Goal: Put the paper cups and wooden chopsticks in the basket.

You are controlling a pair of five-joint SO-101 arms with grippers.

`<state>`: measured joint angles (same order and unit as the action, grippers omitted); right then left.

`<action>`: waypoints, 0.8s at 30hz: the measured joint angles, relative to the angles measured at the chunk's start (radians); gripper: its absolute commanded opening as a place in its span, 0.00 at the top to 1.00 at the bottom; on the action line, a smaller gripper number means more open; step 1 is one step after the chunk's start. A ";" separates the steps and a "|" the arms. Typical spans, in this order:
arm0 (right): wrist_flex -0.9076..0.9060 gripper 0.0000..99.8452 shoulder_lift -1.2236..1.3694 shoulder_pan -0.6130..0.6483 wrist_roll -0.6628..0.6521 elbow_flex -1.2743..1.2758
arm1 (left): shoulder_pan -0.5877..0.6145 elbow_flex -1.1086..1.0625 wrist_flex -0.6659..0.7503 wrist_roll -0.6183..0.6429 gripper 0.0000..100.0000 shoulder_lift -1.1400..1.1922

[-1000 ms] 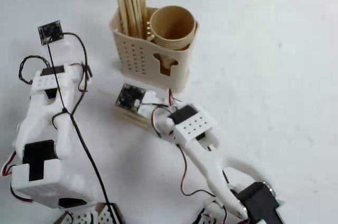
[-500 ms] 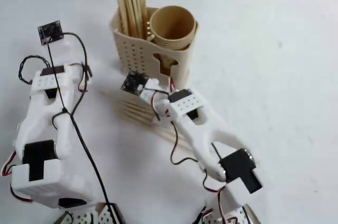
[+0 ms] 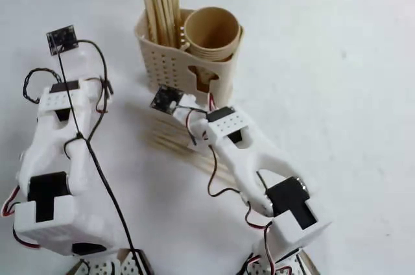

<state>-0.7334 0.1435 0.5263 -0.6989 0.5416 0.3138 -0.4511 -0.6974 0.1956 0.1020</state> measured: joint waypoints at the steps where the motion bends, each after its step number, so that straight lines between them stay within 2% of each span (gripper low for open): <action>1: -0.014 0.98 -0.011 0.000 0.015 0.000 | 0.000 0.000 0.000 0.000 0.83 0.000; 7: -0.130 0.98 -0.130 0.009 0.103 0.003 | 0.000 0.000 0.000 0.000 0.83 0.000; 12: -0.169 0.97 -0.175 0.006 0.112 0.015 | 0.000 0.000 0.000 0.000 0.83 0.000; 18: 0.008 0.79 -0.175 0.025 0.112 0.025 | 0.000 0.000 0.000 0.000 0.83 0.000; 20: 0.046 0.74 -0.175 0.046 0.068 0.034 | 0.000 0.000 0.000 0.000 0.83 0.000; 24: 0.061 0.73 -0.175 0.098 0.000 0.054 | 0.000 0.000 0.000 0.000 0.83 0.000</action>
<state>-0.6720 -0.0315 0.6245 -0.6989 0.5953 0.3138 -0.4511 -0.6974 0.1956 0.1020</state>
